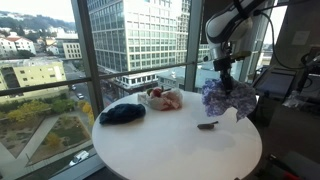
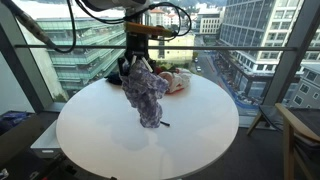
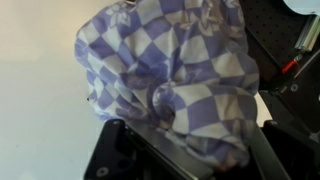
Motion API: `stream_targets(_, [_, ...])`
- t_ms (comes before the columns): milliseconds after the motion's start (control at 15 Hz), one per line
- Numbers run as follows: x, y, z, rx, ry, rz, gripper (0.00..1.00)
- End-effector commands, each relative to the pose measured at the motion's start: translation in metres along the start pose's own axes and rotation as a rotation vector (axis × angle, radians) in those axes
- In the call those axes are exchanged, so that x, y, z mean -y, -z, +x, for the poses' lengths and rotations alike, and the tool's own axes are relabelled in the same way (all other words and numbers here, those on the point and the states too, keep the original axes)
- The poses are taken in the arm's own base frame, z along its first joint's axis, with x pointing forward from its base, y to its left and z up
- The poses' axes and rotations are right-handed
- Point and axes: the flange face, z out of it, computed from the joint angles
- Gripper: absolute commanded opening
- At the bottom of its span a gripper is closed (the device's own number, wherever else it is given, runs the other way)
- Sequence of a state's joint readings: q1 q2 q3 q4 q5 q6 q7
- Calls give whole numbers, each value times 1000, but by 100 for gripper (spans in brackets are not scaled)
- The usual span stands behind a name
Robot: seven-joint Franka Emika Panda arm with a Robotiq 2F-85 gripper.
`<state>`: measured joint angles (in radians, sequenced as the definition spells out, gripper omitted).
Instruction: Move the checkered cloth to the left
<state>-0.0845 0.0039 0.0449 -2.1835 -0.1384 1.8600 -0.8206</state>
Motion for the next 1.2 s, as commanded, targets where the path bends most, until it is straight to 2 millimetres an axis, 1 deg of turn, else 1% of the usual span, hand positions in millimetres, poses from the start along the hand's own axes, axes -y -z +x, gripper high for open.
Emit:
stream_targets(0, [35,34,-31,-66,-12,-41,11])
stream_targets(133, [43,46,-40,-88,-13,-64,12])
stream_targets(267, [50,53,-46,-102,-9,-98,12])
stream_targets(400, [52,56,-41,-120,-10,-124,11])
stream_targets(467, [52,56,-32,-113,-4,-114,11])
stream_targets(600, [52,50,-5,-83,21,-87,11])
stream_targets(733, [56,43,27,-70,66,-56,11])
stream_targets(933, [58,31,82,-75,103,-27,11])
stream_targets(1133, [57,27,126,-103,123,-36,11])
